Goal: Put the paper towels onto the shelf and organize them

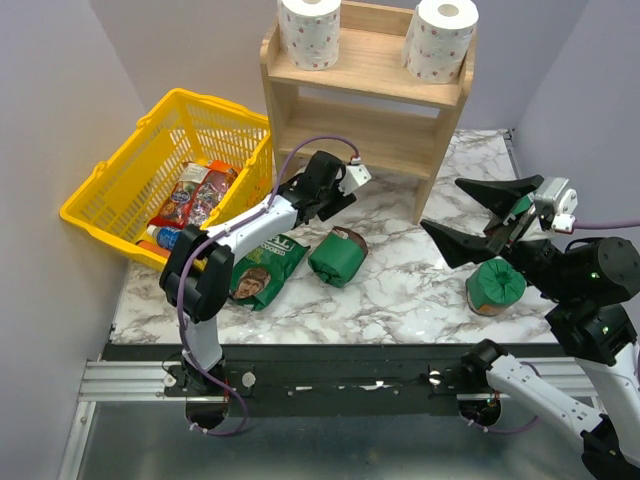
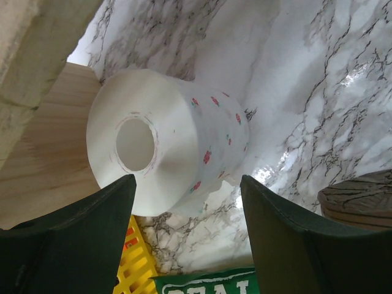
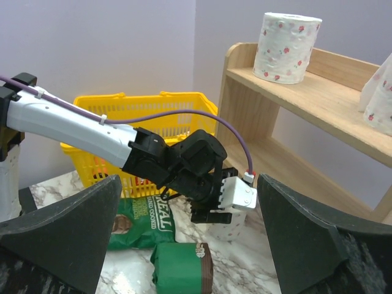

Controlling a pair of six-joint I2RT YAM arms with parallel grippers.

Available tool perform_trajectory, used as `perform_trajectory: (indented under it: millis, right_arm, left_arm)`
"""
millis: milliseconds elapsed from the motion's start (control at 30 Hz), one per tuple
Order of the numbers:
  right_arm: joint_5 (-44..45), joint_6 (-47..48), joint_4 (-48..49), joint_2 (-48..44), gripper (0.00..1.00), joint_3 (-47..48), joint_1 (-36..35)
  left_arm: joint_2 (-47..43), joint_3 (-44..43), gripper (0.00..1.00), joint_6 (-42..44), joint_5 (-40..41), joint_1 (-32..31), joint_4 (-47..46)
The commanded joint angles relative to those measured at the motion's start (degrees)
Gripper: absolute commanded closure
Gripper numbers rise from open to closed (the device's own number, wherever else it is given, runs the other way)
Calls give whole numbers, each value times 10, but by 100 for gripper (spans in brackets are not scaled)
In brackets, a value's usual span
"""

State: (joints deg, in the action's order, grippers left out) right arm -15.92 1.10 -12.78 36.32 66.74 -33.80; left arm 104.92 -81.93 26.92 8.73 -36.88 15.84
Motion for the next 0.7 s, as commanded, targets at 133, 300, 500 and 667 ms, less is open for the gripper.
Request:
perform_trajectory:
  millis: [133, 300, 500, 667]
  right_arm:
    - [1, 14, -16, 0, 0, 12, -2]
    - [-5, 19, -18, -2, 0, 12, -2]
    - [-2, 33, -24, -12, 0, 5, -2]
    - [6, 45, -29, -12, 0, 2, -2]
  left_arm:
    - [34, 2, 21, 39, 17, 2, -37]
    - [63, -13, 21, 46, 23, 8, -37]
    - [75, -14, 21, 54, 33, 10, -58]
    - [63, -17, 21, 58, 39, 10, -61]
